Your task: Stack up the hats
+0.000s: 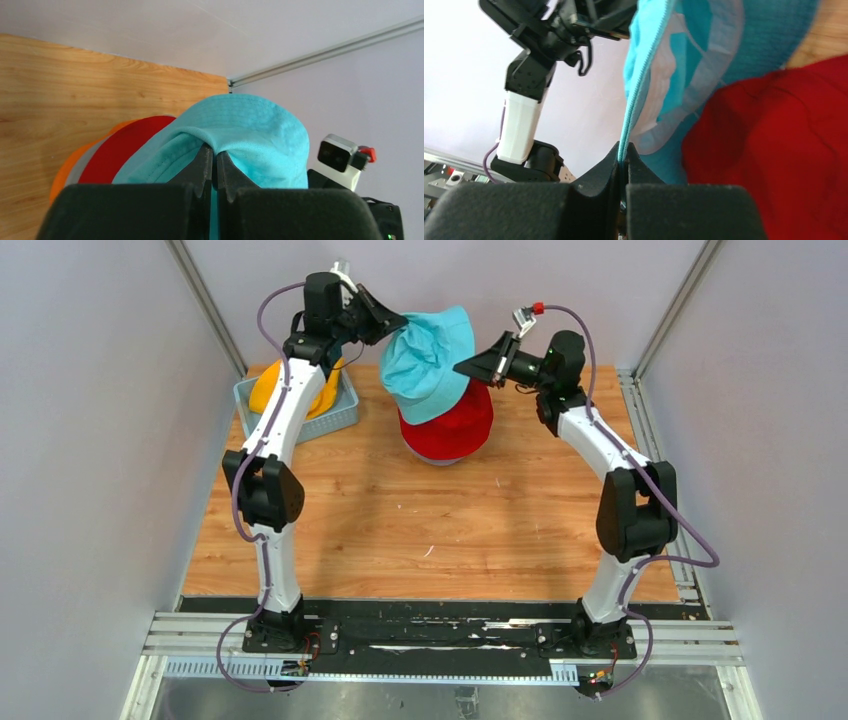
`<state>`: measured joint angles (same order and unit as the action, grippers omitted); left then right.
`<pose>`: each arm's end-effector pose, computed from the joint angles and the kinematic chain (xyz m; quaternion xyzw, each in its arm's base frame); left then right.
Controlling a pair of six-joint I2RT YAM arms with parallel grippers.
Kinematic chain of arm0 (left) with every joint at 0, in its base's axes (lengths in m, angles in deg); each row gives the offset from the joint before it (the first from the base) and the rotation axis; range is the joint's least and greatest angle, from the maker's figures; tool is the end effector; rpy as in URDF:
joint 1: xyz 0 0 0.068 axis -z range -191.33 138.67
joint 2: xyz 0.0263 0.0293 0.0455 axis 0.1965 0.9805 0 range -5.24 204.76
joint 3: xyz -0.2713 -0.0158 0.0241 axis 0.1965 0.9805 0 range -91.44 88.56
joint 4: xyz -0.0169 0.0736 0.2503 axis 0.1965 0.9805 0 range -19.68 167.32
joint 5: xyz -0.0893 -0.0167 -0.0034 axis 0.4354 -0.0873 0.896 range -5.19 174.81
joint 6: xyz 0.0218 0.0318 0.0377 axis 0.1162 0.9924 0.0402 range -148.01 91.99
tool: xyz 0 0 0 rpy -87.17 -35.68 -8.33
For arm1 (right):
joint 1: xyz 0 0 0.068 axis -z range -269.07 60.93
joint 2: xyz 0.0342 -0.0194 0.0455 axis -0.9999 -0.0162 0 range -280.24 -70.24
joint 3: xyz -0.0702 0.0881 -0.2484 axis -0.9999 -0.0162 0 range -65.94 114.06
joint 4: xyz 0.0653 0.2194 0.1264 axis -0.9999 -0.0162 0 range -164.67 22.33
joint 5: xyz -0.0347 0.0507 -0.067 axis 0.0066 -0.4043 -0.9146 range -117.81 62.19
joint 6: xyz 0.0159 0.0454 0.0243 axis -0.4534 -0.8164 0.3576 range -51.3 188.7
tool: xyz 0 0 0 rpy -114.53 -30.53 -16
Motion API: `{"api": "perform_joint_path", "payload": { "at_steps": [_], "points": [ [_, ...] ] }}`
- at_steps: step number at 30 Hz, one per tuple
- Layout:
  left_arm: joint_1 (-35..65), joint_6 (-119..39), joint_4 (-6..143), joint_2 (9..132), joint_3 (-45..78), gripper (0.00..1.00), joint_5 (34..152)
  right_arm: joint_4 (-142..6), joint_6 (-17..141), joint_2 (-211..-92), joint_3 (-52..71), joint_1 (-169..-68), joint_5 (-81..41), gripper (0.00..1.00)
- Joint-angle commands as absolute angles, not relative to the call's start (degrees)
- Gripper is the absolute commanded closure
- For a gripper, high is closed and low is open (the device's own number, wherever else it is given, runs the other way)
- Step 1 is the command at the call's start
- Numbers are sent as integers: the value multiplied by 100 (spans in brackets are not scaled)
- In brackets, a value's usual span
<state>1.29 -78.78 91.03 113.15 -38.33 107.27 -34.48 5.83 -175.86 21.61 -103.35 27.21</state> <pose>0.4688 -0.1189 0.4186 -0.1339 0.7615 -0.4525 0.4444 0.4130 0.1353 0.3734 -0.1124 0.6424 0.6586 0.3754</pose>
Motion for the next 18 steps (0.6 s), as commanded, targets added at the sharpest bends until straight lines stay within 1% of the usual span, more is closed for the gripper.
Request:
{"api": "perform_joint_path", "payload": {
  "at_steps": [1,3,6,9,12,15,18],
  "points": [
    [328,-7711,9220,11413,-4069,94,10748,-3364,775,-17194,1604,-9882,2804,99],
    [381,-7614,9310,11433,-4105,82,10749,-3536,918,-17106,1384,-9705,2852,99],
    [388,-7469,9325,11359,-3942,57,10680,-3687,1092,-17078,1115,-9447,2927,99],
    [351,-7282,9349,11172,-3716,47,10421,-3732,1131,-17131,965,-9283,2944,99],
    [263,-7134,9251,10901,-3445,42,10182,-3874,1210,-17197,934,-9196,3016,100],
    [164,-7001,9135,10627,-3110,42,10035,-4016,1317,-17300,896,-9180,3015,99],
    [75,-6984,8757,10231,-2410,41,10002,-3995,1365,-17463,809,-9185,3039,99]
  ]
}}
